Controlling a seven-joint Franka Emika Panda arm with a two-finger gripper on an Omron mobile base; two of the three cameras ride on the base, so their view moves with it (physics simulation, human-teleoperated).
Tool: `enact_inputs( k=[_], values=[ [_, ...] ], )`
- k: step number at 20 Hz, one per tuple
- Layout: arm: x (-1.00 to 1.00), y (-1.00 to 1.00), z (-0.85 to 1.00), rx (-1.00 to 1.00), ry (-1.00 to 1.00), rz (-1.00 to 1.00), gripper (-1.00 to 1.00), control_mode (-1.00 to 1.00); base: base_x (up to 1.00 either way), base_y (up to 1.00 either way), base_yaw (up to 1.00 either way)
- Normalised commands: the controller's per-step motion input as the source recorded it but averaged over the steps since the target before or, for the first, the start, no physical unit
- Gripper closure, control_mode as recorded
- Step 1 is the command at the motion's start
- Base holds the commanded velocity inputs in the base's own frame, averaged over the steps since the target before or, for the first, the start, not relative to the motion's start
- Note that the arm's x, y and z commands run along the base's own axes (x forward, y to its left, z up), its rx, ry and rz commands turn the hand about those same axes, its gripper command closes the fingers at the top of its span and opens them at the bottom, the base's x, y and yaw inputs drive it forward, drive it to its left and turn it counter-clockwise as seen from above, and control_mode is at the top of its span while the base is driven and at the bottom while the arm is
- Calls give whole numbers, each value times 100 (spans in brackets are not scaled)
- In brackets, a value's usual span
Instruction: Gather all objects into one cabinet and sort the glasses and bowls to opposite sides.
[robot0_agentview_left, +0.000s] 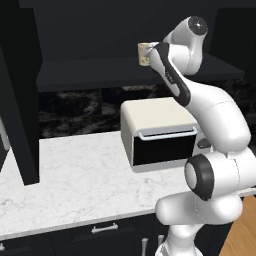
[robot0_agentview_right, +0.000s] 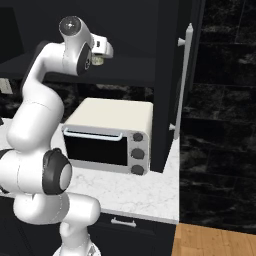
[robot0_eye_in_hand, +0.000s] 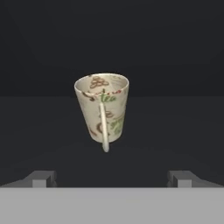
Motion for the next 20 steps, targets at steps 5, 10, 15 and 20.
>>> enact_inputs(
  k=[5, 10, 15, 20],
  values=[
    [21, 16, 0, 0, 0, 0, -100, -100, 0, 0, 0],
    [30, 17, 0, 0, 0, 0, -100, -100, 0, 0, 0],
    [24, 0, -3, 0, 0, 0, -100, -100, 0, 0, 0],
    [17, -2, -5, 0, 0, 0, -100, -100, 0, 0, 0]
  ],
)
